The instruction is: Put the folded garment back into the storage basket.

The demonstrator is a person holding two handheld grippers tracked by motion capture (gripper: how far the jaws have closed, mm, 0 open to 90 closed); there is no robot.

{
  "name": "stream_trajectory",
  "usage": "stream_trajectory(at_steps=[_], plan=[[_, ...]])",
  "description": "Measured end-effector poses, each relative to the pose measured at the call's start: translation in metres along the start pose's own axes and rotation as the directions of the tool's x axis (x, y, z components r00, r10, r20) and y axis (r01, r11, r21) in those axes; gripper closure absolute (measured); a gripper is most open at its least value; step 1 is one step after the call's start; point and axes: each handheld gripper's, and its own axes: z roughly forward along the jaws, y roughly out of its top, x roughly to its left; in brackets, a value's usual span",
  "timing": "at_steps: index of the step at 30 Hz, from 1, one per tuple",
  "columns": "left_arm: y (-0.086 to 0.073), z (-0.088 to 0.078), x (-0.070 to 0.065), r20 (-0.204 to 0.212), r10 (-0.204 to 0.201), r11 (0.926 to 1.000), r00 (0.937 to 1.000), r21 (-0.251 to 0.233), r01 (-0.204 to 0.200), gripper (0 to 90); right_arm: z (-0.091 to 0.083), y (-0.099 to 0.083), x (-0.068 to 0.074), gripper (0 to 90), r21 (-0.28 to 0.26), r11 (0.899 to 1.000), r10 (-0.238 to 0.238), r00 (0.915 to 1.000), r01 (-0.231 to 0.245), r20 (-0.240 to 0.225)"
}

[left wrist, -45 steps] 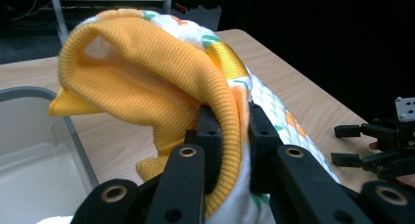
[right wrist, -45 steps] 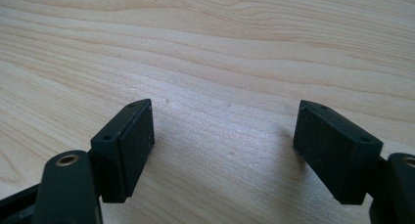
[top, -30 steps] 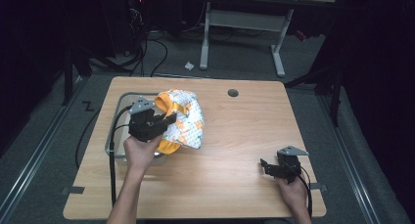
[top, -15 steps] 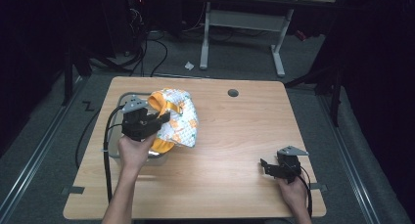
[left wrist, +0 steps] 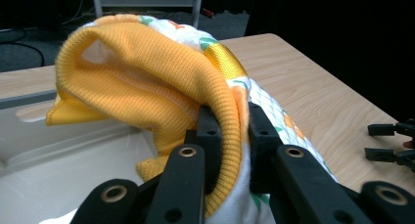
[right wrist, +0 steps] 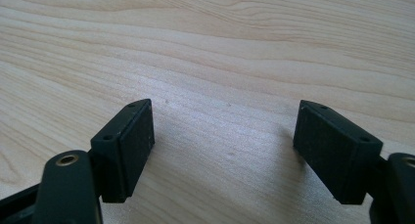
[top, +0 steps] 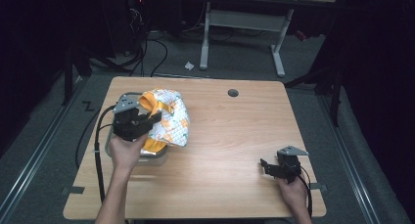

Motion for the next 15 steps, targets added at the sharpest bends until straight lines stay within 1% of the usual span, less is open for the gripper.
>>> stream_trajectory(at_steps=[3, 4, 15], plan=[[-0.001, -0.002, 0.004, -0.001, -0.011, 0.9999, 0.9999, -0.001, 0.011, 80.0, 0.0, 0.0, 0.0, 23.2, 0.0, 1.0, 0.002, 1.0, -0.002, 0.0], [-0.002, -0.003, 0.008, 0.003, -0.023, 0.9997, 0.9997, -0.002, 0.023, 80.0, 0.0, 0.0, 0.0, 23.2, 0.001, 1.0, 0.002, 1.0, -0.002, 0.0], [-0.009, -0.007, 0.022, -0.022, -0.04, 0.9992, 0.999, -0.002, 0.04, 80.1, 0.0, 0.0, 0.0, 23.2, 0.0, 1.0, 0.0, 1.0, 0.0, 0.001]])
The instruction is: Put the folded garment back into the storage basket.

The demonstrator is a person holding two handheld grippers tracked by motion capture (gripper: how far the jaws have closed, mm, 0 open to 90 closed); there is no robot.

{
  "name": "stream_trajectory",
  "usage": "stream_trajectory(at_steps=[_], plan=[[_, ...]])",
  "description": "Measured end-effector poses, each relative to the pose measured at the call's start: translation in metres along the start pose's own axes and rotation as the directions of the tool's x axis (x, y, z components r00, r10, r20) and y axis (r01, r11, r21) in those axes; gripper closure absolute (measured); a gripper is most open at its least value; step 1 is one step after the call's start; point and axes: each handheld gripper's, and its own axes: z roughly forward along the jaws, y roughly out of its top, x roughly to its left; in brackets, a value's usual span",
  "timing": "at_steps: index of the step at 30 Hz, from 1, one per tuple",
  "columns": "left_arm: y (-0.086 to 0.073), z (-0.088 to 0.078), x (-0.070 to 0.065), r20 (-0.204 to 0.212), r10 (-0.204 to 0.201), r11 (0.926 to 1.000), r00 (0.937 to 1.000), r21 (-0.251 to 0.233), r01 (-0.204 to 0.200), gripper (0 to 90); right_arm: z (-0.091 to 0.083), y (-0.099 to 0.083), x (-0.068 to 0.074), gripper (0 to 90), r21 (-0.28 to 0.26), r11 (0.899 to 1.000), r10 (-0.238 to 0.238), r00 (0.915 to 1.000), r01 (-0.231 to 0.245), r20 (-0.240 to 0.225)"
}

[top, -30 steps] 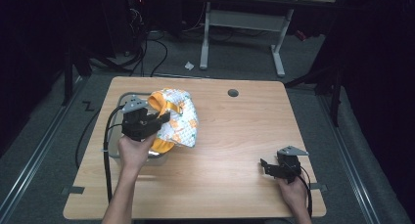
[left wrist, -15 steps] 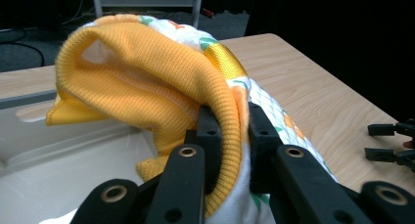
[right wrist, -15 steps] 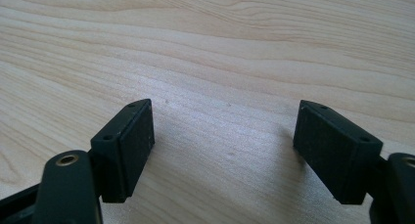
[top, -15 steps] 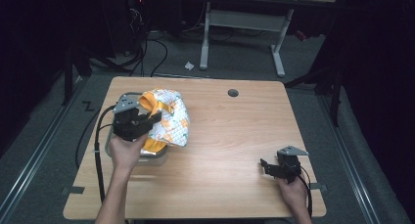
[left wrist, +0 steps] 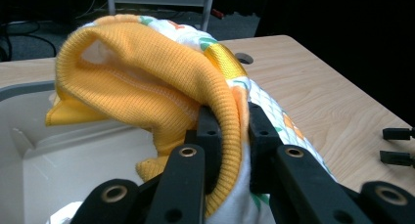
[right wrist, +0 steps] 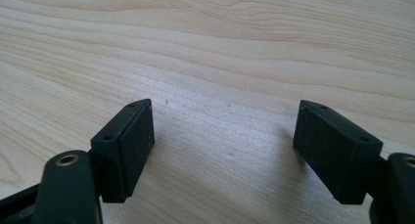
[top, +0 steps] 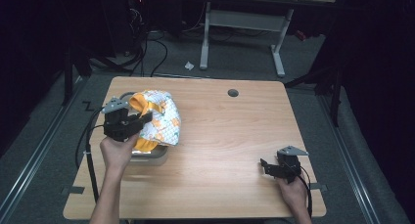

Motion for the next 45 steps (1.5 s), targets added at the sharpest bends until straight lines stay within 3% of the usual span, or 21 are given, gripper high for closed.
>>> stream_trajectory(at_steps=[18, 30, 37, 43, 45], plan=[[-0.009, 0.004, 0.021, -0.018, -0.014, 0.9996, 0.9997, 0.026, 0.015, 79.9, 0.0, 0.0, 0.0, 23.2, 0.0, 1.0, 0.001, 1.0, -0.001, 0.0], [-0.02, 0.017, 0.034, -0.068, -0.016, 0.9956, 0.9976, 0.091, 0.022, 79.7, 0.0, 0.0, 0.0, 23.3, 0.0, 1.0, 0.003, 1.0, -0.003, 0.0], [-0.025, 0.028, 0.039, -0.126, 0.017, 0.9862, 0.9919, 0.166, 0.004, 79.0, 0.0, 0.0, 0.0, 23.3, 0.0, 1.0, 0.003, 1.0, -0.003, 0.001], [-0.028, 0.036, 0.043, -0.16, 0.018, 0.9808, 0.9869, 0.195, 0.014, 78.7, 0.0, 0.0, 0.0, 23.3, 0.0, 1.0, 0.004, 1.0, -0.004, 0.001], [-0.029, 0.04, 0.045, -0.18, 0.021, 0.9748, 0.9835, 0.222, 0.02, 78.4, 0.0, 0.0, 0.0, 23.3, 0.001, 1.0, 0.003, 1.0, -0.003, 0.001]])
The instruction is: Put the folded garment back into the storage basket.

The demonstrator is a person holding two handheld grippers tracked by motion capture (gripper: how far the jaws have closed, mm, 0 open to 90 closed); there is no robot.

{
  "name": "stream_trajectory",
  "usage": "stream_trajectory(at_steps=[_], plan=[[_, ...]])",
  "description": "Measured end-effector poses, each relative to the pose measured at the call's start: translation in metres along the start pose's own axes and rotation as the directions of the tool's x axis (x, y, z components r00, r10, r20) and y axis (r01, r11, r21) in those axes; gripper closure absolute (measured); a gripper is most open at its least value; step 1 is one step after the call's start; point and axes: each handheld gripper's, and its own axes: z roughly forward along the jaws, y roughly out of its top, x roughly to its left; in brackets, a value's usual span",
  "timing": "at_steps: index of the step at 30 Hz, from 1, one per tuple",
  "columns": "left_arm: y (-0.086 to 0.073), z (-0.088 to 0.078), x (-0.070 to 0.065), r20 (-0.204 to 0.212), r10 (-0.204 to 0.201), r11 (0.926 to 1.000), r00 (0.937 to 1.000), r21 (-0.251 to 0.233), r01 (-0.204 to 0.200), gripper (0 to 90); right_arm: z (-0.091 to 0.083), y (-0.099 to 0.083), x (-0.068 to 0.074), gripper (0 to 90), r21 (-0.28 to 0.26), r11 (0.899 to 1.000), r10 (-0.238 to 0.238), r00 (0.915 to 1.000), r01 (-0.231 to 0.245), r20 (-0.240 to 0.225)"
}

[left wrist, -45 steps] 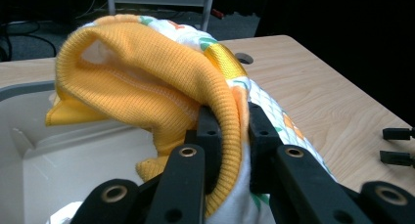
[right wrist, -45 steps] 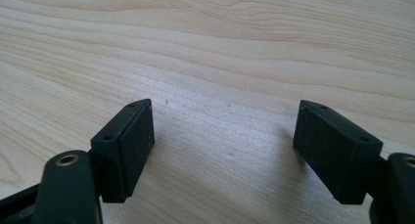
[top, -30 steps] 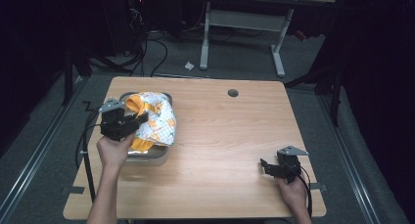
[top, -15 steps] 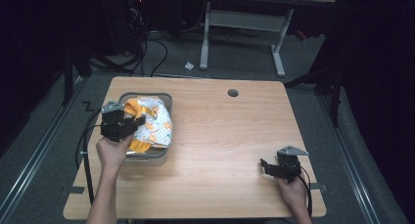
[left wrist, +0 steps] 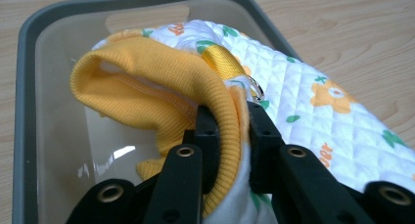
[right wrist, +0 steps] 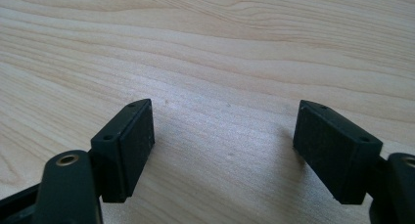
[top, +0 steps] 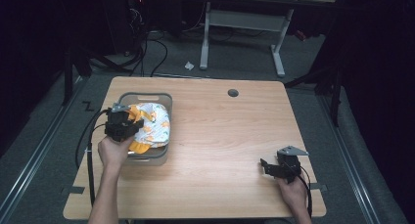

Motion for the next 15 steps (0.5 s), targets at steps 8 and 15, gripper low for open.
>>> stream_trajectory(at_steps=[8, 15], plan=[[-0.002, 0.014, 0.001, -0.061, 0.034, 0.995, 0.9976, 0.096, -0.028, 77.3, 0.0, 0.0, 0.0, 23.3, 0.0, 1.0, 0.001, 1.0, -0.001, 0.0], [-0.003, 0.021, 0.001, -0.081, 0.012, 0.993, 0.9966, 0.118, -0.003, 77.0, 0.0, 0.0, 0.0, 23.3, 0.0, 1.0, 0.001, 1.0, -0.001, 0.0]])
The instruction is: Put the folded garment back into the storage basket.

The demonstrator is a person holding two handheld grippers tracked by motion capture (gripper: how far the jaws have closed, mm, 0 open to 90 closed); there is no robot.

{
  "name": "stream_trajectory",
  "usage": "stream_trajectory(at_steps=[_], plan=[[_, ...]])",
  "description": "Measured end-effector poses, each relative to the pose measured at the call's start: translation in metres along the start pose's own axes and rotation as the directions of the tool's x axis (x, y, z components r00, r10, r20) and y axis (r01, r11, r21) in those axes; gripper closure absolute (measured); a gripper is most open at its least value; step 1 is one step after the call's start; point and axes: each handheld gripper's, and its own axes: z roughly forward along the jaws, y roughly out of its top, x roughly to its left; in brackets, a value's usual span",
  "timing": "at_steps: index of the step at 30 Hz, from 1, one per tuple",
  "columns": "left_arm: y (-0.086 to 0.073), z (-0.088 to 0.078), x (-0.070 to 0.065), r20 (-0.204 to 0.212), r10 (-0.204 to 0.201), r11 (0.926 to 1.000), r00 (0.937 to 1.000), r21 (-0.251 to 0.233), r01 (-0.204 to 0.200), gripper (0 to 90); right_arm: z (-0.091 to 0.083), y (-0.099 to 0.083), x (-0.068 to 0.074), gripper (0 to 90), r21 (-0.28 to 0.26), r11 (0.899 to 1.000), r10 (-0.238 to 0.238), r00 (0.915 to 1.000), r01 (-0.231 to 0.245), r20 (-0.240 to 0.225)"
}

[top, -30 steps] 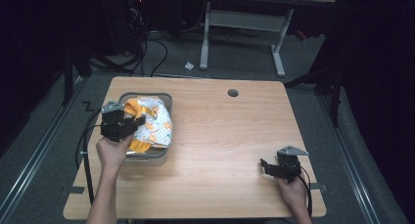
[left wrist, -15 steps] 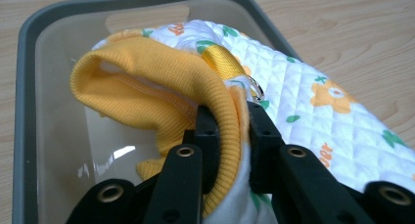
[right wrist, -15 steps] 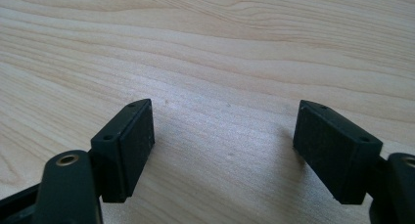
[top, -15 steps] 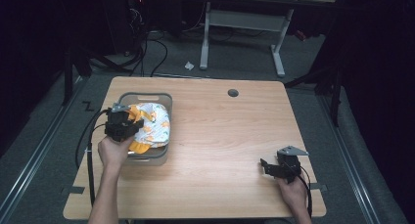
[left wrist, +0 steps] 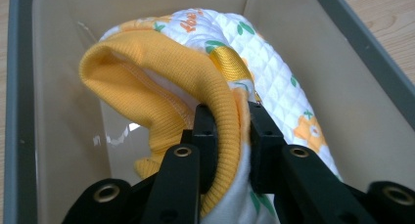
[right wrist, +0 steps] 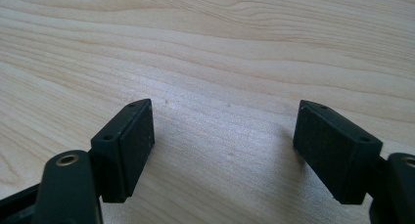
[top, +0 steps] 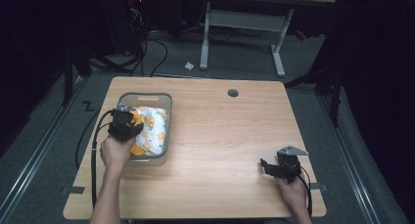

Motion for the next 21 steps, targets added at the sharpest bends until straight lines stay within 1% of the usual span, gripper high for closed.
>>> stream_trajectory(at_steps=[1, 4, 5, 6, 7, 11, 13, 15, 16, 18, 19, 20, 21], plan=[[-0.001, 0.001, 0.0, -0.013, -0.008, 1.0, 0.9999, 0.002, 0.008, 75.5, 0.0, 0.0, 0.0, 23.3, 0.0, 1.0, 0.0, 1.0, 0.0, 0.0], [-0.001, 0.0, 0.0, -0.017, -0.019, 0.9998, 0.9997, 0.002, 0.019, 73.1, 0.0, 0.0, 0.0, 23.3, 0.0, 1.0, 0.0, 1.0, 0.0, 0.0], [-0.001, 0.0, -0.001, -0.034, -0.018, 0.9998, 0.9993, 0.004, 0.018, 70.2, 0.0, 0.0, 0.0, 23.3, 0.0, 1.0, 0.0, 1.0, 0.0, 0.0], [-0.001, 0.0, -0.001, -0.034, -0.018, 0.9998, 0.9993, 0.004, 0.018, 69.0, 0.0, 0.0, 0.0, 23.3, 0.0, 1.0, 0.0, 1.0, 0.0, 0.0], [-0.002, -0.001, -0.002, -0.045, -0.015, 0.9999, 0.9989, -0.001, 0.015, 66.9, 0.0, 0.0, 0.0, 23.3, 0.001, 1.0, -0.001, 1.0, 0.001, 0.0], [-0.002, -0.002, -0.002, -0.057, -0.015, 0.9998, 0.9983, -0.011, 0.014, 58.1, 0.0, 0.0, 0.0, 23.3, 0.0, 1.0, 0.0, 1.0, 0.0, 0.0], [-0.002, -0.006, -0.003, -0.066, -0.025, 0.9992, 0.9975, -0.033, 0.023, 53.9, 0.0, 0.0, 0.0, 23.3, 0.0, 1.0, 0.001, 1.0, -0.001, 0.0], [-0.003, -0.011, -0.004, -0.044, -0.055, 0.9959, 0.9975, -0.074, 0.052, 49.8, 0.0, 0.0, 0.0, 23.3, 0.0, 1.0, 0.0, 1.0, 0.0, 0.0], [-0.003, -0.011, -0.004, -0.044, -0.055, 0.9959, 0.9975, -0.074, 0.052, 47.8, 0.0, 0.0, 0.0, 23.3, 0.0, 1.0, 0.001, 1.0, -0.001, 0.0], [-0.003, -0.015, -0.006, -0.049, -0.054, 0.994, 0.9973, -0.098, 0.049, 46.4, 0.0, 0.0, 0.0, 23.2, 0.0, 1.0, 0.001, 1.0, -0.001, 0.0], [-0.003, -0.018, -0.008, -0.045, -0.054, 0.9921, 0.9975, -0.116, 0.049, 44.8, 0.0, 0.0, 0.0, 23.3, 0.0, 1.0, 0.001, 1.0, -0.001, 0.0], [-0.003, -0.018, -0.008, -0.045, -0.054, 0.9921, 0.9975, -0.116, 0.049, 44.2, 0.0, 0.0, 0.0, 23.3, 0.0, 1.0, 0.001, 1.0, -0.001, 0.0], [-0.003, -0.021, -0.01, -0.036, -0.054, 0.9904, 0.9979, -0.129, 0.049, 43.5, 0.0, 0.0, 0.0, 23.3, 0.0, 1.0, 0.001, 1.0, -0.001, 0.0]])
